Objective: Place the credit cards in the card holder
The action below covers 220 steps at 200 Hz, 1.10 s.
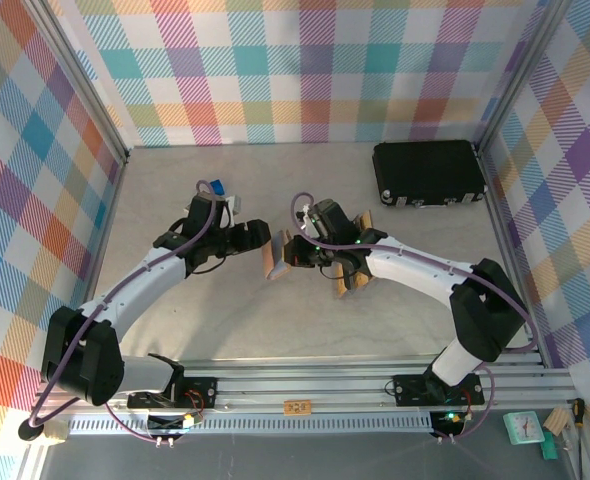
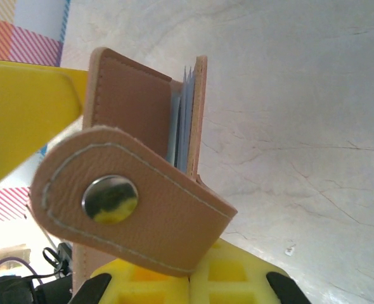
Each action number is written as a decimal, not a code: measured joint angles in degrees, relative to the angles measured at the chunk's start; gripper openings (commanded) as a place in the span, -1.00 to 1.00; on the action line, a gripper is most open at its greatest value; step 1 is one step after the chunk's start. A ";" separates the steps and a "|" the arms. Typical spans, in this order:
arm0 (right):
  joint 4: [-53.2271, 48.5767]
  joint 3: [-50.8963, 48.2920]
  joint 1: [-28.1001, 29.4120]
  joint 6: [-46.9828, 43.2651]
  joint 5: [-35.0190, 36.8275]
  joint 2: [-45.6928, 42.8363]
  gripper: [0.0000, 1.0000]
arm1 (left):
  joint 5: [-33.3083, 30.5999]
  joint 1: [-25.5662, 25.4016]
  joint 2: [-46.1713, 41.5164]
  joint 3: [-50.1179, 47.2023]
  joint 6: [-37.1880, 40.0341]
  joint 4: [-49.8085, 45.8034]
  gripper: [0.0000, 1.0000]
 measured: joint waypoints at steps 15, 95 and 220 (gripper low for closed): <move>-0.79 0.20 0.13 -0.09 0.61 0.48 -1.00 | -0.46 0.00 -0.39 0.00 0.07 0.00 0.57; -2.08 1.07 0.20 -0.52 1.86 2.29 -1.00 | -0.94 -1.75 1.09 0.02 1.60 -0.42 0.71; 4.87 -5.09 0.20 4.66 2.10 2.91 -1.00 | -15.52 -2.93 5.18 -4.46 1.03 -6.51 -0.20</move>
